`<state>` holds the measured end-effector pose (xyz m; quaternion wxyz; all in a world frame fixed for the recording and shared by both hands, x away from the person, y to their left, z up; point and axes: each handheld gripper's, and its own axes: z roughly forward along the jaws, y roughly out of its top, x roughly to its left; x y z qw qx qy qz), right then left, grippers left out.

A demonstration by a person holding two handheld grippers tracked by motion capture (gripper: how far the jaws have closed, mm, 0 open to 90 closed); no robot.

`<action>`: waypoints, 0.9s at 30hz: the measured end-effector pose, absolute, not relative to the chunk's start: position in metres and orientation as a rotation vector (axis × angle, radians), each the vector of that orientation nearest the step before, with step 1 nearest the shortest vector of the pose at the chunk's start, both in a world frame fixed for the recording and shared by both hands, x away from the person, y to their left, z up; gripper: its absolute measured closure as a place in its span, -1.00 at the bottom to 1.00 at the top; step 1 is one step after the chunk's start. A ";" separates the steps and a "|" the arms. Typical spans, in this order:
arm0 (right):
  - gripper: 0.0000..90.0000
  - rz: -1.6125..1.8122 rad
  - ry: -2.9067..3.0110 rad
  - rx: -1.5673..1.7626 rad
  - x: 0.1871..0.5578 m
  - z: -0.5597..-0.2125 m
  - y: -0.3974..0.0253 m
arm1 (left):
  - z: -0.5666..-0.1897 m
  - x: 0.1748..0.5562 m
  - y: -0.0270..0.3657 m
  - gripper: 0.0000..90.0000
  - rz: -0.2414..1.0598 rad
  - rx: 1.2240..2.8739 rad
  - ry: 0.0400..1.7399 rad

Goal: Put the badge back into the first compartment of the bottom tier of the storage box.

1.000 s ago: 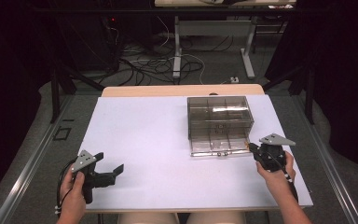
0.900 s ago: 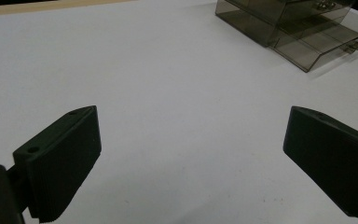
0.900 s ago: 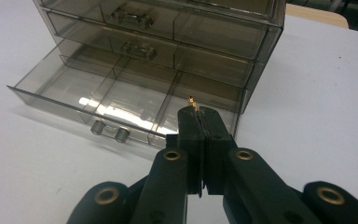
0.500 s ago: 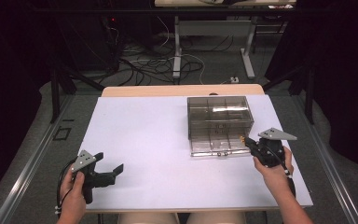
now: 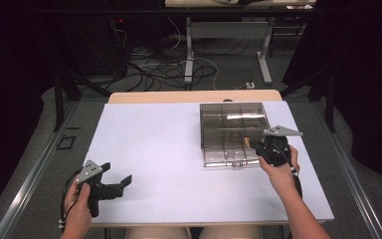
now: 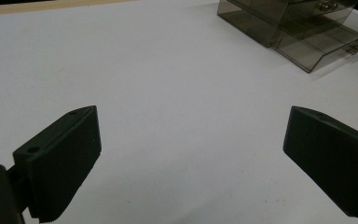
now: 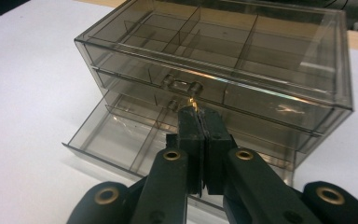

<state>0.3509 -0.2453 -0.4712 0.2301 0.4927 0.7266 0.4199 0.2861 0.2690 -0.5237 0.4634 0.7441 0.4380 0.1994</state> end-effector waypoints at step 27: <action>0.97 1.254 2.110 1.274 0.366 -0.475 -0.193 | -0.524 0.287 0.269 -0.91 0.500 1.844 1.069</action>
